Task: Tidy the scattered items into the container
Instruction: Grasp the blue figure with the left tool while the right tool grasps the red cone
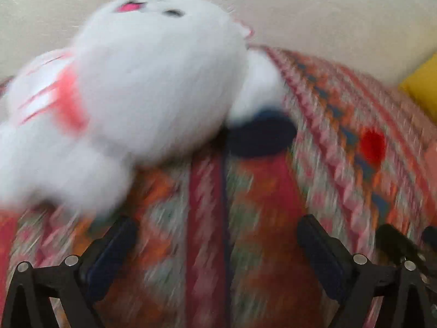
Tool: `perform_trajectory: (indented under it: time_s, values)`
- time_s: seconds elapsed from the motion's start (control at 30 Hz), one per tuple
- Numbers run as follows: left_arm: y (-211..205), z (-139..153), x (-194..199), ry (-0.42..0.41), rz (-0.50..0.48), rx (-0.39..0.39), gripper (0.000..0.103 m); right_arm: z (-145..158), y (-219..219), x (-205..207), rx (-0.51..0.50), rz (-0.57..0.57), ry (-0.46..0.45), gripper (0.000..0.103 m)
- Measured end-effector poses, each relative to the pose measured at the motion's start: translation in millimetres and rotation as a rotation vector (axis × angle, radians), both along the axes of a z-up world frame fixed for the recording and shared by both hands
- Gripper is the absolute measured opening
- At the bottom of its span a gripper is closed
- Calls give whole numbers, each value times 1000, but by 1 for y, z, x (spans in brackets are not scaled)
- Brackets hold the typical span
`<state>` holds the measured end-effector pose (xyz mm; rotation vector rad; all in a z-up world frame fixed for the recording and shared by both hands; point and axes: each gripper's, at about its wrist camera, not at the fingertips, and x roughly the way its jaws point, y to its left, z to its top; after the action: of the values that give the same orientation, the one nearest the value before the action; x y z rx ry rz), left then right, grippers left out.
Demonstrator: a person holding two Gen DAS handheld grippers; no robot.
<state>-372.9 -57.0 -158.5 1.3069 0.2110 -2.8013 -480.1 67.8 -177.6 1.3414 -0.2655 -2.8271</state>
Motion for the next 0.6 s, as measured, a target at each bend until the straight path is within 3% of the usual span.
perform_trajectory:
  time_s: [0.1, 0.37, 0.43, 0.47, 0.5, 0.53, 0.6]
  values:
    - [4, -1, -35, 4, 23, -6, 100, 1, 10, -29, -78, -6, 32, 103]
    - [-2, -1, -75, 61, 70, 103, 100, 1, 7, -88, -113, -18, 61, 102]
    - [-5, -1, -70, 90, 65, 141, 85, 3, 2, -89, -86, -4, 64, 73]
    - [-7, 0, -67, 105, 59, 168, 71, 4, -1, -89, -66, 17, 62, 46]
    - [-9, -2, -64, 110, 38, 206, 55, 4, -1, -89, -68, 30, 61, 45]
    - [-9, -3, -63, 102, 22, 224, 48, 2, 2, -90, -82, 32, 62, 44]
    - [-4, -4, -58, 81, -2, 197, 47, -1, 6, -90, -111, 38, 65, 40]
